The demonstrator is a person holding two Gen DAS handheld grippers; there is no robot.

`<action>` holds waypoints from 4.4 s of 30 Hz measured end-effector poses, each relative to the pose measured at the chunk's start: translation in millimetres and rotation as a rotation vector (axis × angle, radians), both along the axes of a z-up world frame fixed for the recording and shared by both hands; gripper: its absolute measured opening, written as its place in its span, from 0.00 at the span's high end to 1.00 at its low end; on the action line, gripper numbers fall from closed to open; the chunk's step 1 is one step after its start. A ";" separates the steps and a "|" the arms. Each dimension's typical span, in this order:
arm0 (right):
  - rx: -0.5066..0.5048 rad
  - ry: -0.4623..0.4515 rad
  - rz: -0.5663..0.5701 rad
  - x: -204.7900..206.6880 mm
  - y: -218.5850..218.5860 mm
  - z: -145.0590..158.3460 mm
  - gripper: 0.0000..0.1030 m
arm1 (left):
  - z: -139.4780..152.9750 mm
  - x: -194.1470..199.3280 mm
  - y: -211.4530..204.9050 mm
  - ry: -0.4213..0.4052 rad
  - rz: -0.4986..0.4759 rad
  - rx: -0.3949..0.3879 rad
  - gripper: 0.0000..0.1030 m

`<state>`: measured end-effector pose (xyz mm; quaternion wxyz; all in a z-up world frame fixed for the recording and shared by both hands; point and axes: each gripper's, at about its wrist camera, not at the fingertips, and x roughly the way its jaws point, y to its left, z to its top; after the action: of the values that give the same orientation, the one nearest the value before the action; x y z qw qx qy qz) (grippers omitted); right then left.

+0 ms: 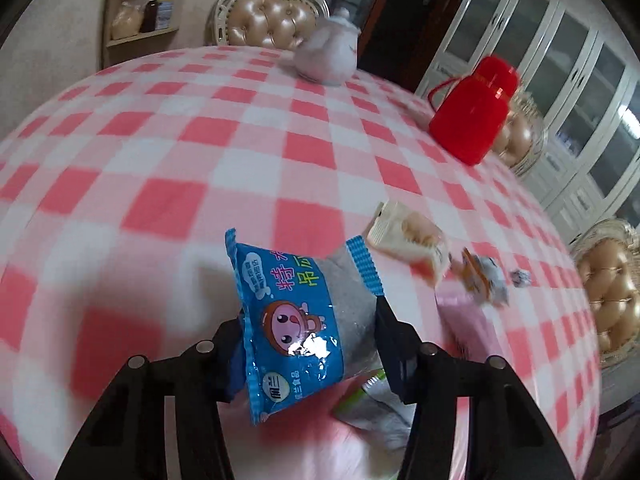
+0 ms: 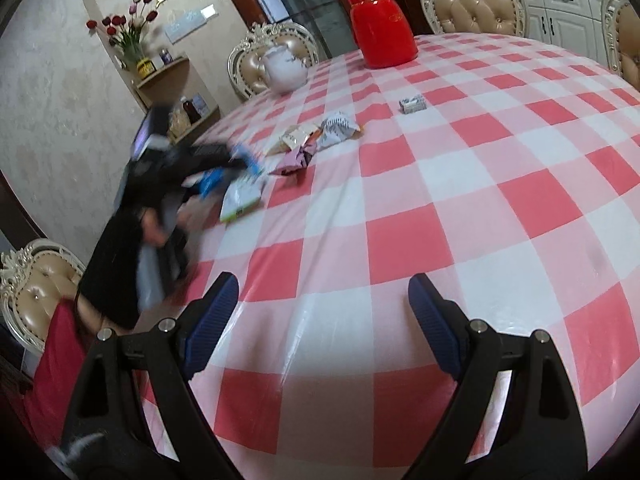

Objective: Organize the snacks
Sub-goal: 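Grasp the blue cartoon-printed bag with the left tool while the right tool grasps the small white candy, then carry the blue bag with the left tool while the right tool carries the candy to the box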

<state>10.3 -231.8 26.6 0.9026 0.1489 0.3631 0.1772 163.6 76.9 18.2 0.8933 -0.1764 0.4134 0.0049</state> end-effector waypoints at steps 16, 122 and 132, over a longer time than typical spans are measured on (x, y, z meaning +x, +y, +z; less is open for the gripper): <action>-0.200 0.069 -0.270 207.4 -11.7 -1.7 0.33 | 2.9 -56.6 56.4 -0.055 0.058 -0.152 0.46; -0.230 -0.195 0.888 -268.6 371.6 -17.2 0.63 | 1.7 -471.4 220.0 -0.074 0.423 0.208 0.46; -0.191 -0.170 1.036 -298.8 387.7 -30.1 0.62 | 2.8 -478.7 225.2 -0.040 0.502 0.284 0.42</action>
<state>-288.5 155.8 -3.5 0.7326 -0.1474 0.3293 0.5772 -315.1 302.1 21.0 0.8880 -0.1465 0.3342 0.2800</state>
